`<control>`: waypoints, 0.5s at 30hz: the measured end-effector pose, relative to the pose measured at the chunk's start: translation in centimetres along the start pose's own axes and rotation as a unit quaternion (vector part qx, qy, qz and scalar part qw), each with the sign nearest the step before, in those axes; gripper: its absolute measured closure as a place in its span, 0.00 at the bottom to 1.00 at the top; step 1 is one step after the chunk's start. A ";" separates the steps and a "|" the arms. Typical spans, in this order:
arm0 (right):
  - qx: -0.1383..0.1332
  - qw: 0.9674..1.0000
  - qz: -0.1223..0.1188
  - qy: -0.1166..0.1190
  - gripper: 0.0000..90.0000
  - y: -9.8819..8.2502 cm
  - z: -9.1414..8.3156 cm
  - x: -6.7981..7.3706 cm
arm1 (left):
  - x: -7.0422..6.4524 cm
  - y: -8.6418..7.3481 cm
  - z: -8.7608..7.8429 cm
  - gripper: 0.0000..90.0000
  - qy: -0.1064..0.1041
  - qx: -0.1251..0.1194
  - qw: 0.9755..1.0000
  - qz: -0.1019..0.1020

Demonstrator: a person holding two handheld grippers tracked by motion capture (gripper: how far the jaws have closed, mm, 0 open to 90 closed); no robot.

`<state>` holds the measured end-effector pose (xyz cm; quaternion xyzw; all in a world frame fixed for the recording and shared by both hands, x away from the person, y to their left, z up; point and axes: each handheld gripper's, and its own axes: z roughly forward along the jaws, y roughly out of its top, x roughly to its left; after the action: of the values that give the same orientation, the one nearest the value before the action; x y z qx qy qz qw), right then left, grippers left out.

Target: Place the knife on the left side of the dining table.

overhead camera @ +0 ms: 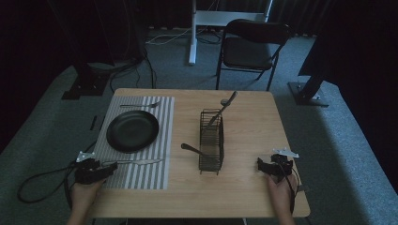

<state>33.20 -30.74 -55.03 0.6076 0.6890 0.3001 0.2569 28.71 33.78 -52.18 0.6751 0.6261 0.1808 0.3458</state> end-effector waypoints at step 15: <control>0.000 1.000 0.000 0.000 0.15 0.0 0.0 0.0 | -2.2 -2.8 0.0 0.00 0.066 -0.026 0.997 0.035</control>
<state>33.20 -30.74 -55.03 0.6077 0.6890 0.3003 0.2568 26.35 31.62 -53.72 0.6736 0.6189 0.2533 0.3148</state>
